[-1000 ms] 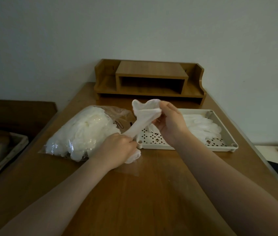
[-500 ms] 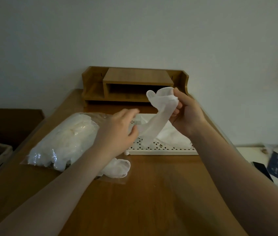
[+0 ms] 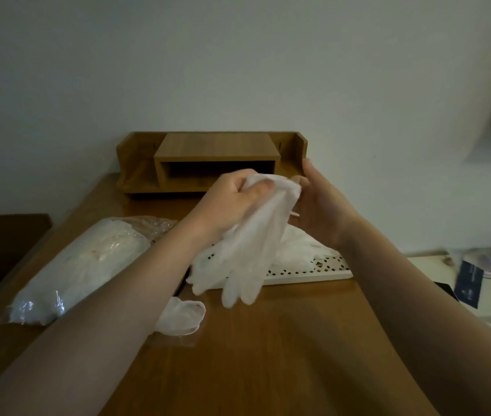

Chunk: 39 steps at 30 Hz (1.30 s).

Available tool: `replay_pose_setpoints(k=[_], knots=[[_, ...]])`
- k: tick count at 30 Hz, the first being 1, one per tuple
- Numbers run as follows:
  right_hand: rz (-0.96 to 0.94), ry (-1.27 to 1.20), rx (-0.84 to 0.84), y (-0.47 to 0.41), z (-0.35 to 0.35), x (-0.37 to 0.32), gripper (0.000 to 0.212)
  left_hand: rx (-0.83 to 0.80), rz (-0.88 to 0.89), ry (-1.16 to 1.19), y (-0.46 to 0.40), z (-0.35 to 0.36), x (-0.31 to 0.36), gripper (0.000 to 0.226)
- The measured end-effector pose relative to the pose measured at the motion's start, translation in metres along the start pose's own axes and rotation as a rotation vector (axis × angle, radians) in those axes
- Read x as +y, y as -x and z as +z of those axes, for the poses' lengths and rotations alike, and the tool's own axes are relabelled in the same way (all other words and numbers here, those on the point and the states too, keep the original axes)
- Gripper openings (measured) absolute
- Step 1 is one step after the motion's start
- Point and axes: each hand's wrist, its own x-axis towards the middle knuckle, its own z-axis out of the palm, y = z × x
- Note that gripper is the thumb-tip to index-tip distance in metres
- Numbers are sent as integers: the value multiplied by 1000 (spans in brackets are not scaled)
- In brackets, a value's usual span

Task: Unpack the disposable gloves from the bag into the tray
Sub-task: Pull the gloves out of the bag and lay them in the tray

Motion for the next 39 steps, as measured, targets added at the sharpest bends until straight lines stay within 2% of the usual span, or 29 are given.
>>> replay_pose_setpoints(k=[3, 5, 7, 12, 15, 18, 22, 24, 26, 28, 31, 34, 36, 39], knots=[[-21, 168, -61, -1, -6, 9, 60, 100, -21, 12, -8, 0, 1, 28], [-31, 232, -153, -2, -8, 13, 50, 152, -43, 26, -14, 1, 1, 28], [11, 229, -177, -3, -9, 15, 34, 187, -72, 92, -19, -1, 0, 18], [86, 235, -54, -12, -39, 25, 14, 236, -197, 307, -31, -9, -13, 5], [128, 252, 14, -16, -61, 28, 21, 229, -334, 412, -39, -9, -25, 12], [144, 216, 36, -22, -83, 30, 30, 153, -480, 423, -45, -5, -39, 24], [359, 116, -38, -37, -117, 32, 35, 32, -513, 259, -40, 6, -55, 34], [491, 113, -192, -46, -129, 32, 44, -42, -486, 266, -37, 19, -63, 43], [543, 209, -305, -55, -138, 32, 40, -94, -468, 231, -39, 33, -71, 48], [578, 393, -198, -61, -139, 32, 36, -82, -476, 40, -47, 42, -80, 47], [505, 749, 22, -69, -140, 41, 24, -45, -506, -280, -52, 45, -91, 34], [427, 1033, 45, -75, -134, 43, 17, -5, -387, -499, -49, 40, -101, 30], [396, 1103, 37, -81, -131, 45, 16, -9, -332, -612, -50, 36, -110, 34], [289, 1209, 104, -89, -126, 51, 13, -78, -346, -729, -50, 36, -119, 47]])
